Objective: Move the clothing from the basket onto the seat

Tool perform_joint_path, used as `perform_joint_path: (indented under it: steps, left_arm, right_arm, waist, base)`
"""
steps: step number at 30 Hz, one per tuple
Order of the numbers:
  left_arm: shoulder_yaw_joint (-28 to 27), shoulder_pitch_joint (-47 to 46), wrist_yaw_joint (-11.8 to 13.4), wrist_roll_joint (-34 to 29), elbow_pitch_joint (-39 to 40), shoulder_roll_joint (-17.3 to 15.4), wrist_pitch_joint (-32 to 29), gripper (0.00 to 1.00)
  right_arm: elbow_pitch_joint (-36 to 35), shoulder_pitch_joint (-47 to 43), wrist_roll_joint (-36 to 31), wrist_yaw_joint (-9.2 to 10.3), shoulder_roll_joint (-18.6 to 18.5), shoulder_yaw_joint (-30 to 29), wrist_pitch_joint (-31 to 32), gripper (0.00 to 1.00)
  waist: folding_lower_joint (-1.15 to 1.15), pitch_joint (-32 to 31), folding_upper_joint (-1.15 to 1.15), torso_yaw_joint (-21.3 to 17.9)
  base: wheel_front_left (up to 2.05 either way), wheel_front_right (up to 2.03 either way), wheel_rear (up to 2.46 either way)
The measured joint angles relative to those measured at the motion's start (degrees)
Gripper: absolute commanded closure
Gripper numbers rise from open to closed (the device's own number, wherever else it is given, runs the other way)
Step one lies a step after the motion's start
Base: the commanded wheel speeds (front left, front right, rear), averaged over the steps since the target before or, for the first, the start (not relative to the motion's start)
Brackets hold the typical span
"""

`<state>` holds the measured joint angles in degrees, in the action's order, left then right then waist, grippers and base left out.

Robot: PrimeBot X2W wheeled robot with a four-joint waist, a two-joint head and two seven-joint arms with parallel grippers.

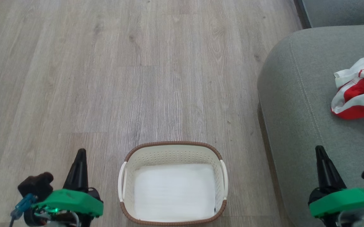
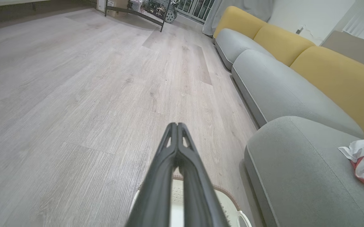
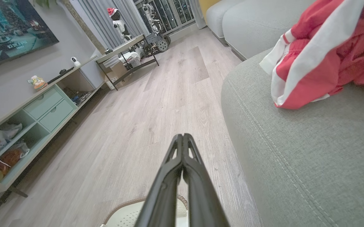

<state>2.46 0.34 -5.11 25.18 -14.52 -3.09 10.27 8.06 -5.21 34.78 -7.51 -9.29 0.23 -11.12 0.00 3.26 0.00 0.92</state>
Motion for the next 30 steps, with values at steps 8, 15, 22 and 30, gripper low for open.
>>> perform_joint_path:
  steps: [8,15,22,30]
  left_arm:
    - [-0.93,-0.04,-0.24,5.19,-0.01,0.04,-1.19,1.00]
    - [-1.23,-0.10,-0.26,9.71,-0.04,0.07,-2.21,1.00]
    - [-1.44,-0.17,-0.46,14.18,-0.11,0.09,-3.38,1.00]
    - [-1.88,-0.79,-0.48,19.29,-0.22,0.11,-4.82,1.00]
  right_arm:
    - [0.64,0.33,4.64,0.01,0.16,-0.25,1.05,1.00]
    - [1.21,1.41,8.67,0.01,0.44,-0.66,2.15,1.00]
    - [1.59,1.44,12.63,0.01,0.67,-1.23,3.19,1.00]
    - [2.22,2.54,17.10,0.01,1.63,-1.63,4.44,1.00]
  waist:
    - [0.00,-0.24,0.00,-0.08]
    - [0.00,-0.45,0.00,-0.14]
    - [0.00,-0.66,0.00,-0.20]
    - [0.00,-0.90,0.00,-0.27]
  base:
    - [0.00,0.00,0.00]
    - [0.00,0.00,0.00]
    - [0.00,0.00,0.00]
    - [0.00,0.00,0.00]
